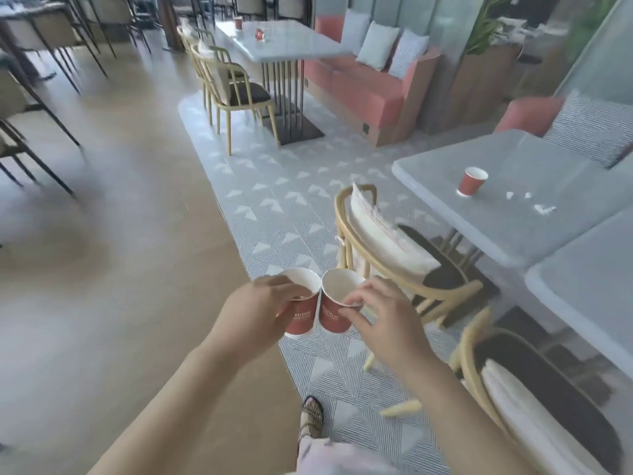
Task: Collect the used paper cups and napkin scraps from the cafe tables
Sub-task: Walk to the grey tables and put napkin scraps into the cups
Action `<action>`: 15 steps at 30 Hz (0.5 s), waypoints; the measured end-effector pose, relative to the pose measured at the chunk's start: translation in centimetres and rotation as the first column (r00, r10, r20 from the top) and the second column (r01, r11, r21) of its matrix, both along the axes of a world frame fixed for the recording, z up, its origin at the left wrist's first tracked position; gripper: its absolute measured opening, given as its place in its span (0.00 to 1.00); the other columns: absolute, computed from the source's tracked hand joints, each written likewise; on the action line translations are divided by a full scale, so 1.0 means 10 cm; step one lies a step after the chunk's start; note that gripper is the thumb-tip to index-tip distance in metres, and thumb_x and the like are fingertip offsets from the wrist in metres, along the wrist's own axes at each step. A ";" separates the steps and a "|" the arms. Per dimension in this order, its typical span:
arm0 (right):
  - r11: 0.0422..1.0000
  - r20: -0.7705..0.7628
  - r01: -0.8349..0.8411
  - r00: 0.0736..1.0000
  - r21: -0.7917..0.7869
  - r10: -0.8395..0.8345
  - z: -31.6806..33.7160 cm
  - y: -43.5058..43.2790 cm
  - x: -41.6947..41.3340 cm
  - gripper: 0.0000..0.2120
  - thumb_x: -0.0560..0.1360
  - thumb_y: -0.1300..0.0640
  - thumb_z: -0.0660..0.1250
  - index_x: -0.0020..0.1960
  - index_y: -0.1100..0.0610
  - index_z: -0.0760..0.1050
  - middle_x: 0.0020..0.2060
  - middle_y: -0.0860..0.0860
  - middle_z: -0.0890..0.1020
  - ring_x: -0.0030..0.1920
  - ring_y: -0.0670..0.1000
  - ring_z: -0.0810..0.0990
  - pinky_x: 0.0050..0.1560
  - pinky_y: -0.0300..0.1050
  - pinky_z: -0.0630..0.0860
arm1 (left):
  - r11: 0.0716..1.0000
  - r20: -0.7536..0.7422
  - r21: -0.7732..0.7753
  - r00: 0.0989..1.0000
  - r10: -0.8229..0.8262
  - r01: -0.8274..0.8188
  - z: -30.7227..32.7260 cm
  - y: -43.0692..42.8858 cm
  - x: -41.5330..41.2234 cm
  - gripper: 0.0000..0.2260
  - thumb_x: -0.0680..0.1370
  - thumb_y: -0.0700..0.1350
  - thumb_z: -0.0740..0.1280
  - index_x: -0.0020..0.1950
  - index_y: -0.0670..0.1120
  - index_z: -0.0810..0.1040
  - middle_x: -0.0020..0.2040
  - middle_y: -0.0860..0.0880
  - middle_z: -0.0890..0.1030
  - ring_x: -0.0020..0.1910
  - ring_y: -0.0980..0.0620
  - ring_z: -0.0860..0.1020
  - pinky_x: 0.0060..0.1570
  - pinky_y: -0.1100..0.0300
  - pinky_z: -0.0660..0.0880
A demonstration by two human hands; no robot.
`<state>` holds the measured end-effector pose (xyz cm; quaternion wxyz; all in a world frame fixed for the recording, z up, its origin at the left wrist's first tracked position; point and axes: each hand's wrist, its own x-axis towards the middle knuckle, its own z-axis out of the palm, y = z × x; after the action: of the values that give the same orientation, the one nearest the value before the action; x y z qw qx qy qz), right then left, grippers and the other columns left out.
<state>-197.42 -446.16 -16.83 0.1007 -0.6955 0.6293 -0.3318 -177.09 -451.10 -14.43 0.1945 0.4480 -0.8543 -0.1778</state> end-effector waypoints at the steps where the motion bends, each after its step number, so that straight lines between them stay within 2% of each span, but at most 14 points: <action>1: 1.000 0.003 -0.007 1.000 -0.001 0.007 0.02 -0.25 -0.06 0.05 0.68 0.56 0.75 0.40 0.55 0.79 0.36 0.46 0.76 0.39 0.43 0.72 0.40 0.33 0.68 | 1.000 0.012 -0.004 1.000 0.002 -0.002 0.02 -0.25 -0.06 0.11 0.73 0.41 0.67 0.51 0.54 0.81 0.48 0.57 0.82 0.44 0.51 0.80 0.38 0.57 0.76; 4: 1.000 0.020 -0.019 1.000 0.003 0.019 0.08 -0.94 -0.22 0.05 0.68 0.56 0.74 0.40 0.55 0.79 0.37 0.45 0.76 0.36 0.38 0.70 0.38 0.33 0.70 | 1.000 0.024 -0.007 0.999 0.025 -0.025 0.10 -0.94 -0.19 0.11 0.74 0.41 0.66 0.52 0.55 0.81 0.49 0.57 0.82 0.46 0.53 0.80 0.38 0.60 0.74; 10: 0.999 0.045 -0.047 0.998 0.021 0.046 0.10 -2.10 -0.38 0.05 0.68 0.57 0.74 0.41 0.56 0.79 0.38 0.47 0.77 0.41 0.45 0.75 0.43 0.35 0.72 | 0.998 0.018 0.018 0.998 0.053 -0.054 0.10 -2.03 -0.37 0.11 0.74 0.41 0.66 0.52 0.53 0.81 0.49 0.56 0.82 0.46 0.51 0.79 0.39 0.54 0.77; 15: 0.998 0.047 -0.046 0.998 0.051 0.043 -0.03 -2.98 -0.42 0.05 0.68 0.56 0.74 0.41 0.55 0.79 0.39 0.47 0.77 0.43 0.45 0.75 0.45 0.35 0.71 | 0.996 0.027 0.057 0.997 0.065 -0.067 -0.04 -2.90 -0.42 0.11 0.75 0.42 0.65 0.54 0.53 0.80 0.50 0.57 0.81 0.47 0.53 0.79 0.43 0.53 0.77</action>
<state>-201.66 -475.95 -17.14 0.1403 -0.6987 0.6197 -0.3288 -181.28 -480.11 -14.86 0.1764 0.4836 -0.8359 -0.1902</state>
